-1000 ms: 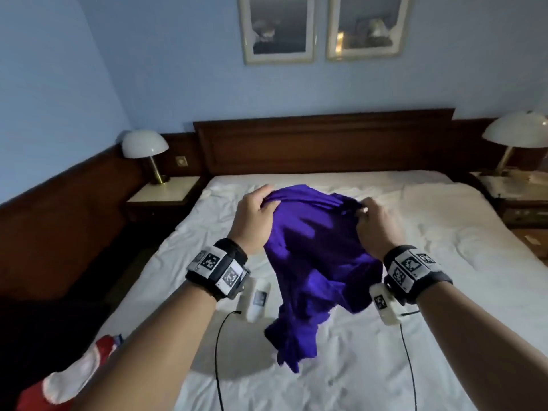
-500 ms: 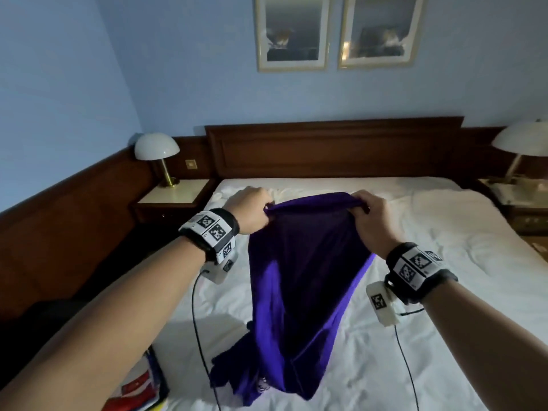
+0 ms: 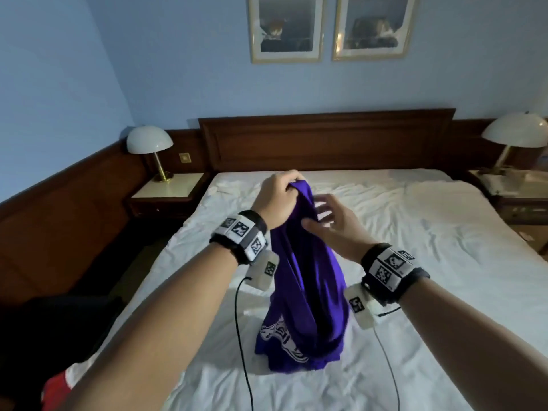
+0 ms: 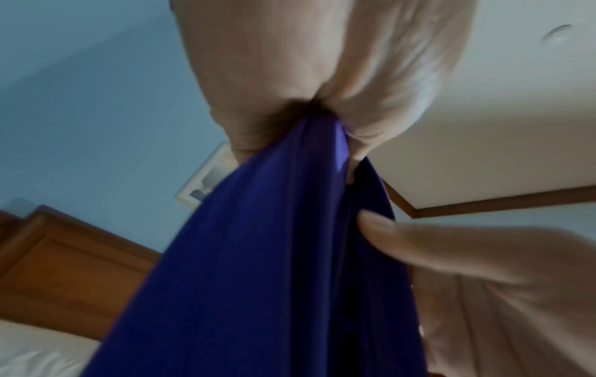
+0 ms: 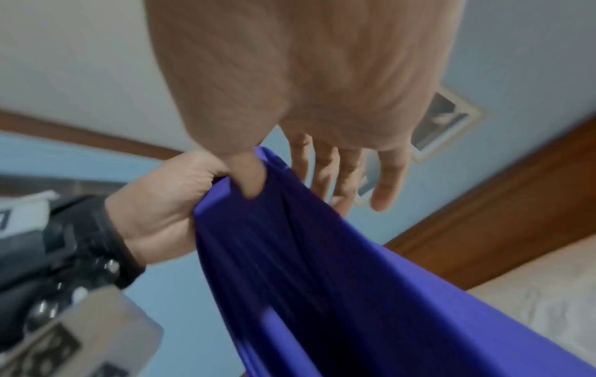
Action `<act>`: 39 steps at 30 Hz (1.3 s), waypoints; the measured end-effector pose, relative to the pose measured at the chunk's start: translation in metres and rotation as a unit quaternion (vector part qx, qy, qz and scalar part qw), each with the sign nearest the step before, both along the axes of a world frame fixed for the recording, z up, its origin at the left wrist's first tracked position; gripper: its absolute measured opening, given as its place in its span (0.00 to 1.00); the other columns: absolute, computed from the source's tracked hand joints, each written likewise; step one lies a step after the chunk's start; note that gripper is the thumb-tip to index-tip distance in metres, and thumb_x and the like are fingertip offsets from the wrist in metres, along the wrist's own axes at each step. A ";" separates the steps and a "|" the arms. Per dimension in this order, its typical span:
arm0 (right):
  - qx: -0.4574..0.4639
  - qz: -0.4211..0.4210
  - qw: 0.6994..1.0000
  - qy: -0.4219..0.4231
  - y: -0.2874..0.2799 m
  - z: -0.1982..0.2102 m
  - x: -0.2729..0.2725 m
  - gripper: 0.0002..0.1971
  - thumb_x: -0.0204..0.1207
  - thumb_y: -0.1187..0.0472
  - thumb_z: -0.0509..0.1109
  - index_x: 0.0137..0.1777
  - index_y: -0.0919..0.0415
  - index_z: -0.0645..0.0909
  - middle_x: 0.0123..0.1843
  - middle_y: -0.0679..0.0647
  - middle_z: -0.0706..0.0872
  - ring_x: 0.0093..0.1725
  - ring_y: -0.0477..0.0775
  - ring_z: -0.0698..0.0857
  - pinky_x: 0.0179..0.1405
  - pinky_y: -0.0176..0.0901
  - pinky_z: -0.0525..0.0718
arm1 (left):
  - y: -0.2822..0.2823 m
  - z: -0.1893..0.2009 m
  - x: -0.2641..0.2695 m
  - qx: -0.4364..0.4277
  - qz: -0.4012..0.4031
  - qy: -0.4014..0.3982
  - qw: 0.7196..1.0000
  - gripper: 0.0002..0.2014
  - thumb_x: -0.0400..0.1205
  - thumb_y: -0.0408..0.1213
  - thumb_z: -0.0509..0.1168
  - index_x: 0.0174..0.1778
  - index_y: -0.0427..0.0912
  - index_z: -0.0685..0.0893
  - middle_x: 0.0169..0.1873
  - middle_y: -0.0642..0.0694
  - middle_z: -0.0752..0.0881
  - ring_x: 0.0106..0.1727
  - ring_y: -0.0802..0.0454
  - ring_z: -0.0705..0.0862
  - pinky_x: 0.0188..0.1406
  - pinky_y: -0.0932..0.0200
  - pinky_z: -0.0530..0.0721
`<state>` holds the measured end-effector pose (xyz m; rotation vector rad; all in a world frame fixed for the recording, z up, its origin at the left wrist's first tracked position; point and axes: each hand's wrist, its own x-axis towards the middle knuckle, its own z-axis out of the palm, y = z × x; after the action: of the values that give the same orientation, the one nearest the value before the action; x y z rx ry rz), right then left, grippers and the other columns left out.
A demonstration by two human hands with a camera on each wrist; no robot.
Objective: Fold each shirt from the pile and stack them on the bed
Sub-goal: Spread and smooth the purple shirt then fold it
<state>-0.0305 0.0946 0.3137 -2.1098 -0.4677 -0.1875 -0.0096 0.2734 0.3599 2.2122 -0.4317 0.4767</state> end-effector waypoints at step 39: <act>-0.096 -0.016 0.994 -0.052 0.068 -0.019 -0.007 0.24 0.73 0.57 0.78 0.69 0.48 0.78 0.60 0.45 0.83 0.55 0.45 0.82 0.56 0.46 0.82 | 0.137 0.002 -0.028 -0.022 0.107 -0.032 0.993 0.10 0.83 0.31 0.67 0.55 0.41 0.92 0.49 0.52 0.92 0.52 0.51 0.89 0.55 0.57 0.83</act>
<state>-0.0373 0.1631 0.2949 -2.3047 -0.5328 -0.2825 -0.0378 0.4107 0.3620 2.2146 -0.2153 0.6668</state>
